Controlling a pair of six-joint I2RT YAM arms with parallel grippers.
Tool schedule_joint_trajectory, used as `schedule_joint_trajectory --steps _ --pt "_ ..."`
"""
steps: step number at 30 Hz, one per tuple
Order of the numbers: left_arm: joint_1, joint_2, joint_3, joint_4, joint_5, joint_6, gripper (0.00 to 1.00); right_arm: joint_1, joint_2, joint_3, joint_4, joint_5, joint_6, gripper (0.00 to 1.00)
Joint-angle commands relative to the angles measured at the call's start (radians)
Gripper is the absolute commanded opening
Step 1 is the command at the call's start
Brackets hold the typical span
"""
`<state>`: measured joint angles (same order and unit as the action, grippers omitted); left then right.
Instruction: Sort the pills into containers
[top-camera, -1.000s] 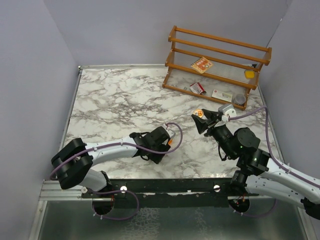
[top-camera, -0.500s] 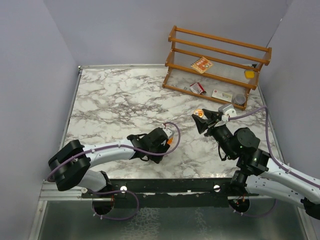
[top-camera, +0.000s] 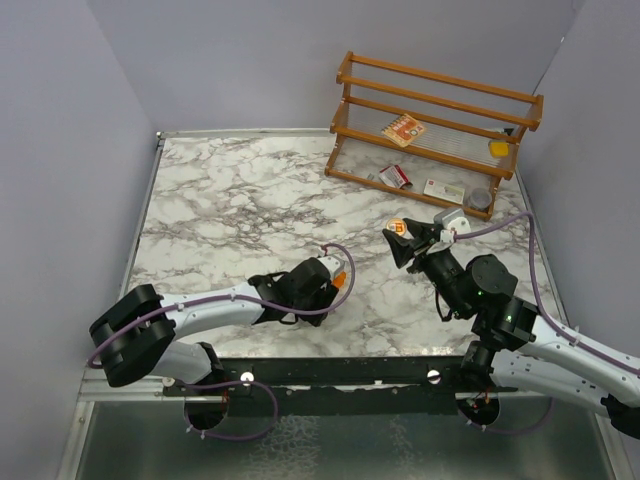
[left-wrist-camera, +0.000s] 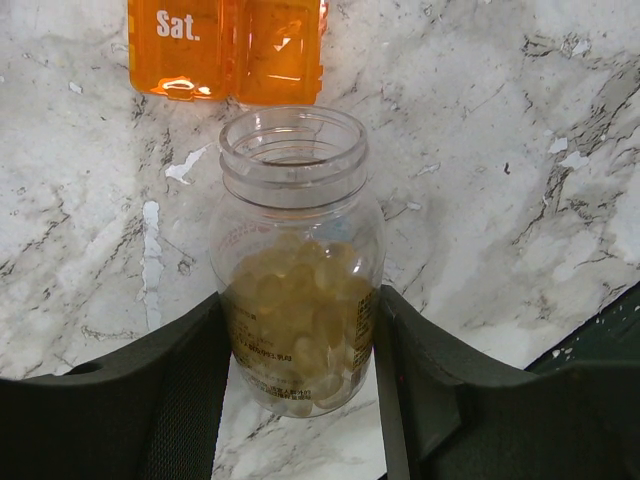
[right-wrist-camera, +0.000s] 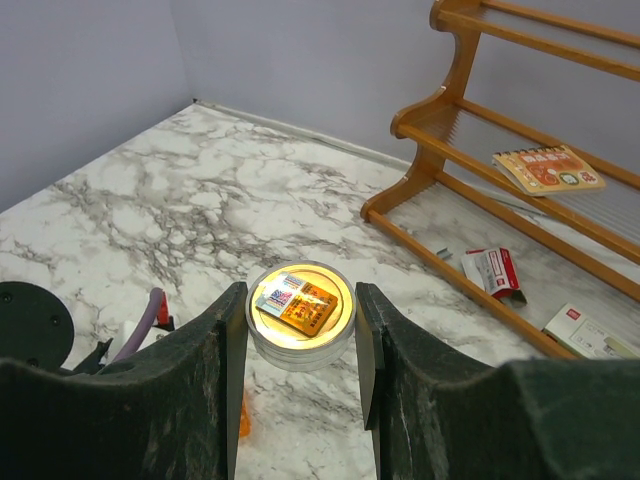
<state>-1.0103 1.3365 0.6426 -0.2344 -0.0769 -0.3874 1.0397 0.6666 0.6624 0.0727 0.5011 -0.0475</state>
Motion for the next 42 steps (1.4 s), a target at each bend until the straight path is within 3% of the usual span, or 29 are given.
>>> schedule_joint_trajectory --steps 1,7,20,42 --pt "-0.007 0.024 -0.037 0.019 -0.025 -0.016 0.0 0.0 -0.006 0.005 -0.006 -0.001 -0.003 0.01" --pt "-0.007 0.017 -0.037 -0.007 -0.038 -0.019 0.0 0.0 -0.006 0.003 -0.009 -0.002 -0.002 0.01" --pt "-0.007 0.03 0.113 -0.245 -0.086 0.006 0.0 0.0 -0.011 -0.003 0.002 -0.002 -0.009 0.01" --pt "-0.007 0.2 0.309 -0.356 -0.085 0.094 0.0 -0.001 -0.045 -0.012 0.006 -0.001 -0.007 0.01"
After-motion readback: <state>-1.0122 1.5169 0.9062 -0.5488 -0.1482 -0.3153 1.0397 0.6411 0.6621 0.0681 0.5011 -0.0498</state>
